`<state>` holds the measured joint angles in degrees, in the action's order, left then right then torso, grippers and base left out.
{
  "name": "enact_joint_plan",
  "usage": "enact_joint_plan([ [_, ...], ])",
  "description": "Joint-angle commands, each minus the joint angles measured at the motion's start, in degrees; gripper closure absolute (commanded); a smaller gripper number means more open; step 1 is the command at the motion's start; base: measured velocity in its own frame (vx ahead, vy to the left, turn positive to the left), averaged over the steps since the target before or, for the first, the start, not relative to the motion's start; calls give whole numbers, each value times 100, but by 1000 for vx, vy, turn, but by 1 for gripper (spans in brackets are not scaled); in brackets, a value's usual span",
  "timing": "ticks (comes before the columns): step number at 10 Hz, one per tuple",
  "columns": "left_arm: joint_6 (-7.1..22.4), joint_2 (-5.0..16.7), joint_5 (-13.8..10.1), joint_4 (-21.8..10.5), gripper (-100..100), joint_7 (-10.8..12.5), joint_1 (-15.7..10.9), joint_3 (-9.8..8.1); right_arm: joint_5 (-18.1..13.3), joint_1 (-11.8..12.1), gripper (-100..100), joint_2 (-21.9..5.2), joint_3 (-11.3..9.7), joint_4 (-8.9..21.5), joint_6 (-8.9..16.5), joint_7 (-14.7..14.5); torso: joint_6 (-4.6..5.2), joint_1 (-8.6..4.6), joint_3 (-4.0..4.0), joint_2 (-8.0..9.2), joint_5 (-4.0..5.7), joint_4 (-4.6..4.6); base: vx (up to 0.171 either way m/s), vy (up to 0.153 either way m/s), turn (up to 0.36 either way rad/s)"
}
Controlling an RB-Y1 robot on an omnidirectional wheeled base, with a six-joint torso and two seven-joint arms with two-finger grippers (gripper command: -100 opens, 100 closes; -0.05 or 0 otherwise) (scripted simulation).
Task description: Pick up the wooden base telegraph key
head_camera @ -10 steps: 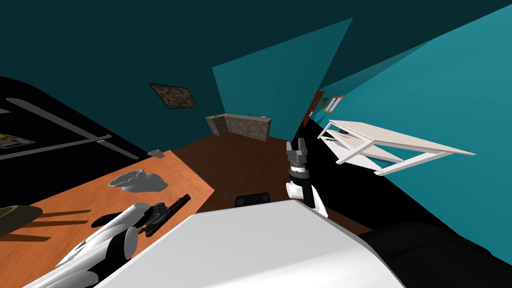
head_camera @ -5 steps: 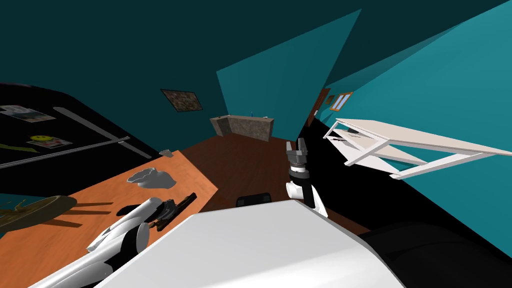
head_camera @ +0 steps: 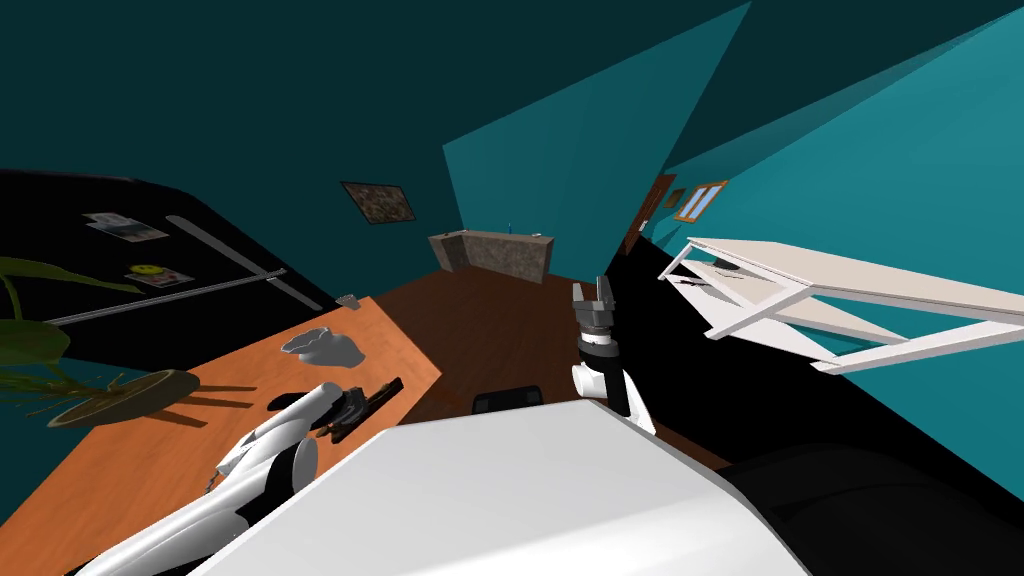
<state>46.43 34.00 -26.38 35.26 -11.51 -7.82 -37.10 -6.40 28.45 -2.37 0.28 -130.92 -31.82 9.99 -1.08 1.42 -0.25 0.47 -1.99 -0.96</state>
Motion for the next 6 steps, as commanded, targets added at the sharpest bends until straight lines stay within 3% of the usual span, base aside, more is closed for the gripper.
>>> enact_joint_plan([
  [1,136,-131,119,286,100,112,126,17,0,0,0,0,0,0,0,0,0,0,0,0,0,0,4,28,-8],
  [3,136,-131,119,576,100,112,126,17,0,0,0,0,0,0,0,0,2,-2,-1,1,-6,-4,-1,6,-5],
  [4,389,-406,387,733,100,373,34,184,0,0,0,0,-1,0,0,0,4,-8,-1,0,-2,-2,6,59,328],
  [6,389,-462,512,981,100,382,34,184,0,0,0,0,0,0,0,0,-2,11,-2,2,-11,-6,-7,42,76],
])
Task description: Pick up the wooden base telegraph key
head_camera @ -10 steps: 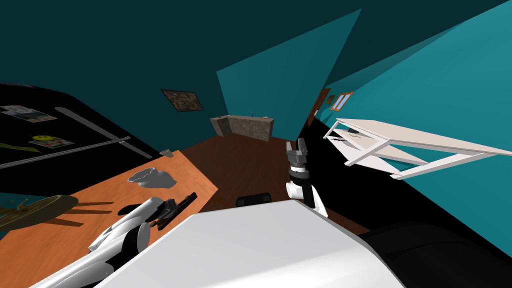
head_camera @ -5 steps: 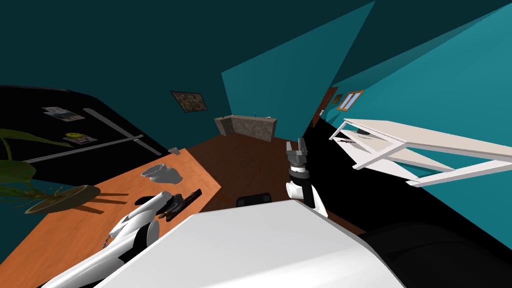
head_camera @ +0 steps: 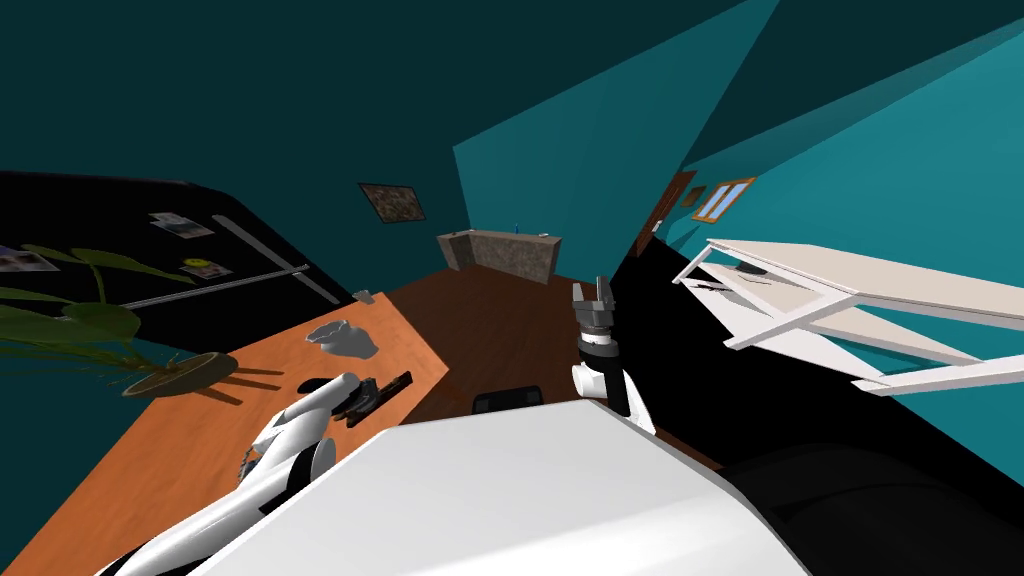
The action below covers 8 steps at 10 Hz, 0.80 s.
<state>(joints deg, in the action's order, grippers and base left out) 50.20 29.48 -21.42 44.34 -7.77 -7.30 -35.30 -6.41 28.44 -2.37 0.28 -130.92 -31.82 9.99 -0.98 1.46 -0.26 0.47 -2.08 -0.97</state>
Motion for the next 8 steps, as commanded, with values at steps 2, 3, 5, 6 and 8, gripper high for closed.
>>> enact_joint_plan([
  [2,264,-296,306,382,100,278,-109,170,0,0,0,0,0,0,0,0,2,-8,-2,-4,4,1,1,27,139],
  [3,264,-340,409,686,100,278,-109,170,0,2,0,0,1,0,0,0,-18,2,-5,-5,2,-5,2,54,171],
  [5,517,-671,775,1195,100,548,-201,337,0,1,0,-1,1,0,0,0,-11,10,-2,-4,1,-1,0,69,197],
  [6,769,-905,945,1481,100,802,-293,504,0,0,0,0,1,0,0,0,-6,9,-1,-6,5,3,8,81,246],
  [8,769,-1001,1195,1705,100,818,-293,504,0,0,0,0,0,0,0,0,-8,7,0,-4,7,4,4,45,86],
])
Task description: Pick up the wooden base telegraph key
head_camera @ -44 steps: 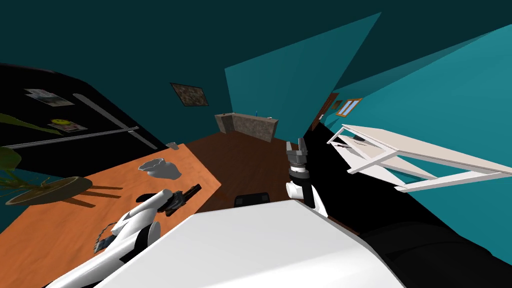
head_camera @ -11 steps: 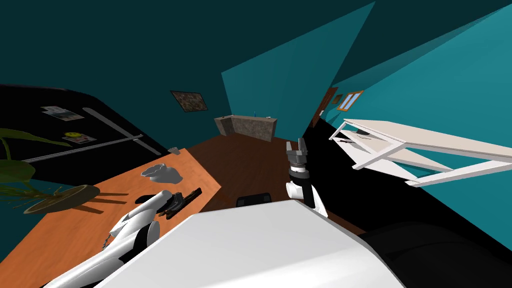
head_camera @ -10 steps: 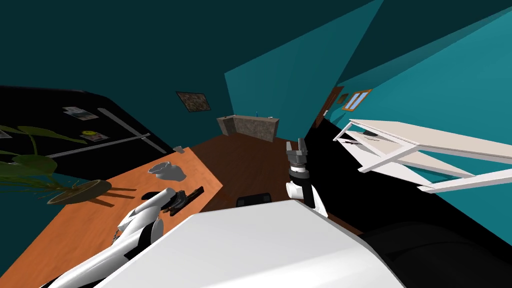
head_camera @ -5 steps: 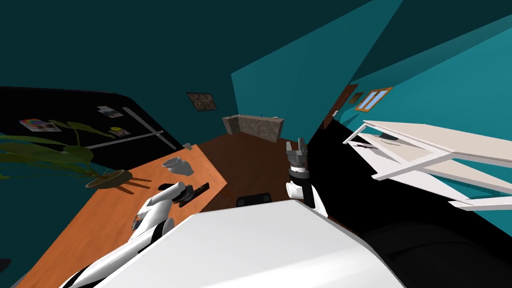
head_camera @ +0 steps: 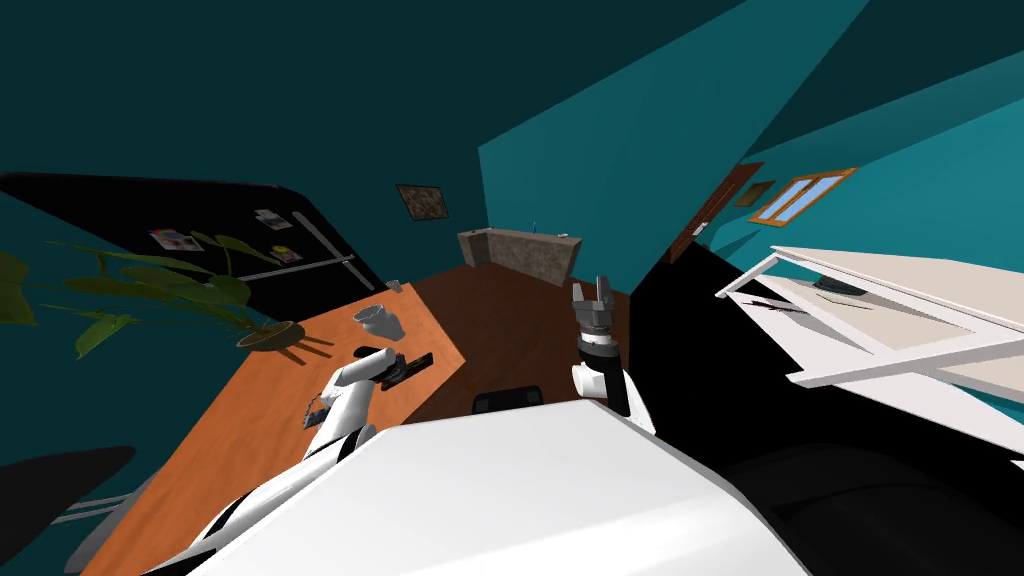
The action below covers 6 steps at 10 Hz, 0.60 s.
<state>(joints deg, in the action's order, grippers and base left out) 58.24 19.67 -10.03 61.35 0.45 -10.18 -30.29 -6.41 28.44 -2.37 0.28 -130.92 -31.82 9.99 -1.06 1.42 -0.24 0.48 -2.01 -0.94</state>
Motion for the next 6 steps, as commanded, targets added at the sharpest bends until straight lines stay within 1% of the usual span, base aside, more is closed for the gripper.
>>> enact_joint_plan([
  [1,219,-286,286,286,100,266,-97,171,0,0,0,0,0,0,0,0,0,0,0,0,0,0,4,53,251],
  [2,219,-351,448,514,100,266,-97,171,0,1,0,0,1,0,0,0,-8,1,2,3,2,0,5,46,200],
  [3,471,-616,646,773,100,534,-189,338,0,0,0,0,0,0,0,0,-4,1,4,3,5,4,19,63,297],
  [4,471,-681,828,1023,100,536,-189,338,0,1,0,0,1,0,0,0,-8,2,3,1,5,4,11,56,147],
  [5,462,-645,723,922,100,503,-132,321,0,0,0,0,0,0,0,0,-3,2,5,3,6,6,4,22,1],
  [6,455,-652,744,935,0,519,-143,326,0,0,0,0,0,0,0,0,-4,-6,7,9,6,5,0,0,0],
])
